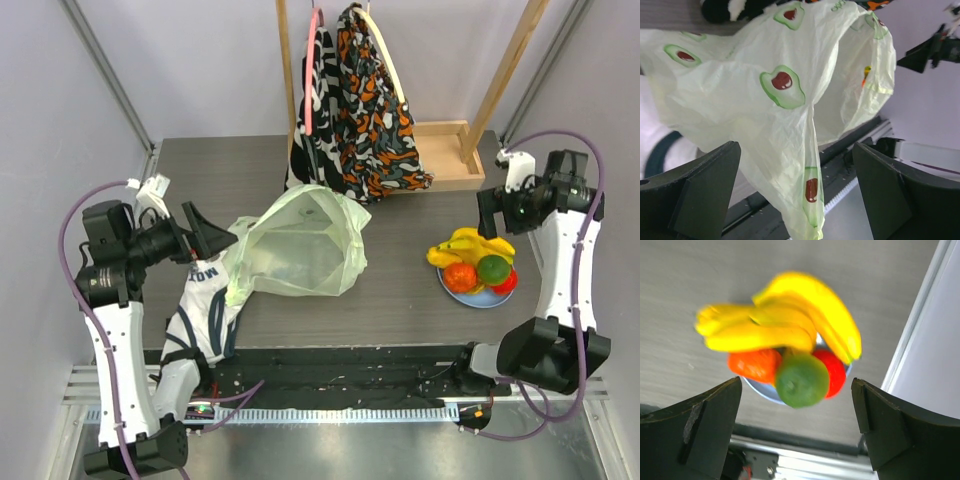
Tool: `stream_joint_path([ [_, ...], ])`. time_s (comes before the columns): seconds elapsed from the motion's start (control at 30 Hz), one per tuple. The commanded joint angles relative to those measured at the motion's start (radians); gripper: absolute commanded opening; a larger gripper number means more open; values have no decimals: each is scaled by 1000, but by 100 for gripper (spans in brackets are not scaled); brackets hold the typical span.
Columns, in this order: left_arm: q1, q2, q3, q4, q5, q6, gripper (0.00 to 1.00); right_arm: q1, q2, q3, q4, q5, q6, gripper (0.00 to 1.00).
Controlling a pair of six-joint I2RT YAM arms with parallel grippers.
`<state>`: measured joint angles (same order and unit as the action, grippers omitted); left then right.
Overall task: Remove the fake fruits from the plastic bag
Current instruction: Reset both arms
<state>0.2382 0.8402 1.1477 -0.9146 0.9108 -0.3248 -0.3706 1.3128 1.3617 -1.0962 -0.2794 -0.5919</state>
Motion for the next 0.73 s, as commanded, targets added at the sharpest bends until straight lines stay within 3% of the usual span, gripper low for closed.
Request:
stream_joint_path([
  [0.0,7,19,73,-32,-134,78,100,163,-59,93,45,-92,177,100],
  [0.1,7,42,99,-41,-283,87,100,408,-118,56,156,90,303,100],
  [0.3,7,34,67,43,-605,53,100,681,-167,-55,311,156,516,100],
  [0.43,7,20,27,71,-650,58,100,768,-135,-72,324,210,580,100],
  [0.7,7,5,-178,209,-639,38,100,846,-119,-216,390,102,517,100],
])
